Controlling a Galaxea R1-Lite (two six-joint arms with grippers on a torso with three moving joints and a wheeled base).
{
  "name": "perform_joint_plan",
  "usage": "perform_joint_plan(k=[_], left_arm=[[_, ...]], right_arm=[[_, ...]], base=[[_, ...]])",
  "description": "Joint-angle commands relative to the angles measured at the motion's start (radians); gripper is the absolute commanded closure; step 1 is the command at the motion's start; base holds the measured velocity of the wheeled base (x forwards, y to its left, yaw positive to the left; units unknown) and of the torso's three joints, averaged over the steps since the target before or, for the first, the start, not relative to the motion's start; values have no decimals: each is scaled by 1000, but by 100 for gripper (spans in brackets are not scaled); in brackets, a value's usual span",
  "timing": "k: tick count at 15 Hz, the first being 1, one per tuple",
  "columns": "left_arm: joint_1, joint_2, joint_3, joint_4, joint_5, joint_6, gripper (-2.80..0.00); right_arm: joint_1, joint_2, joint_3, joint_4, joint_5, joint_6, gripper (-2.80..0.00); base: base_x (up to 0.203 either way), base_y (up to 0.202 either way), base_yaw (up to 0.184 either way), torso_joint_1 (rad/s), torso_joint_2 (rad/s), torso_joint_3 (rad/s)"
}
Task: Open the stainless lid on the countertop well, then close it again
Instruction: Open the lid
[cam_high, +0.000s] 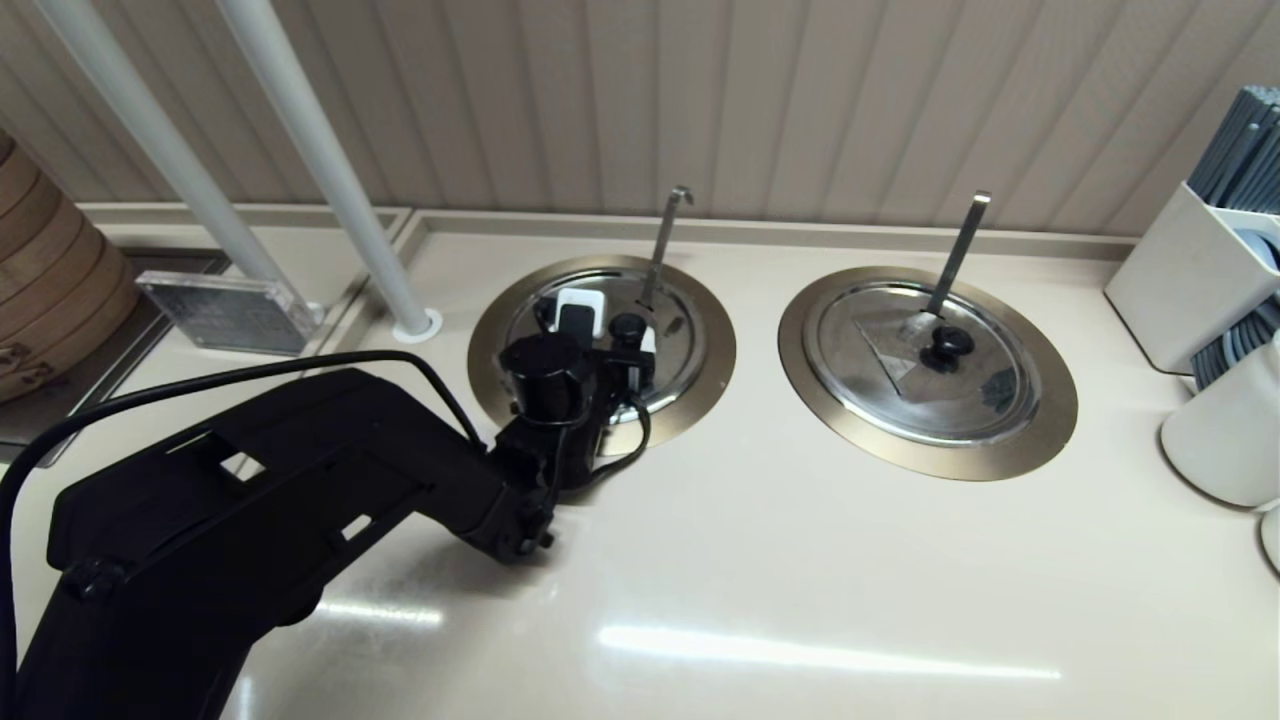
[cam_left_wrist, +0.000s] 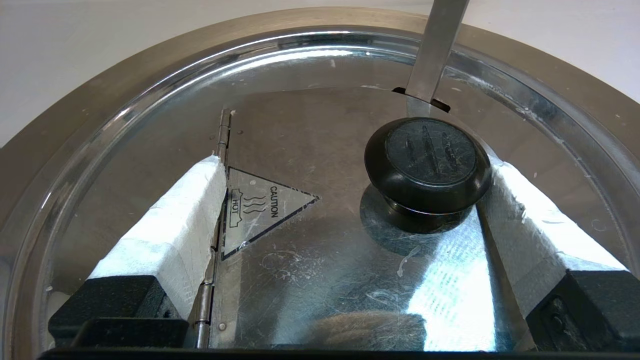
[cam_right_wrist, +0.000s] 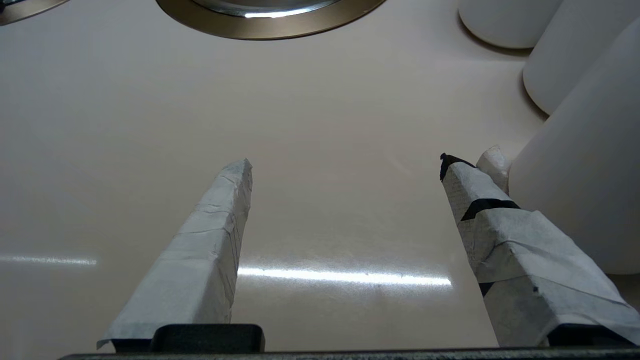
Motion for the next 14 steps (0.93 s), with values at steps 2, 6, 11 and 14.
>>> perform_joint_plan(k=[2,6,11,14], left_arm=[[1,-1,3,-6,3,0,-280],[15,5,0,-6,3,0,-280],[23,2,2,-7,3,0,-280],[23,2,2,-7,3,0,-280]], right_arm=[[0,2,6,-1,0,0,-280],[0,2,6,-1,0,0,-280],[0,2,6,-1,0,0,-280],[0,2,8,-1,0,0,-280]], base=[[0,0,0,0,0,0],[0,0,0,0,0,0],[0,0,0,0,0,0],[0,0,0,0,0,0]])
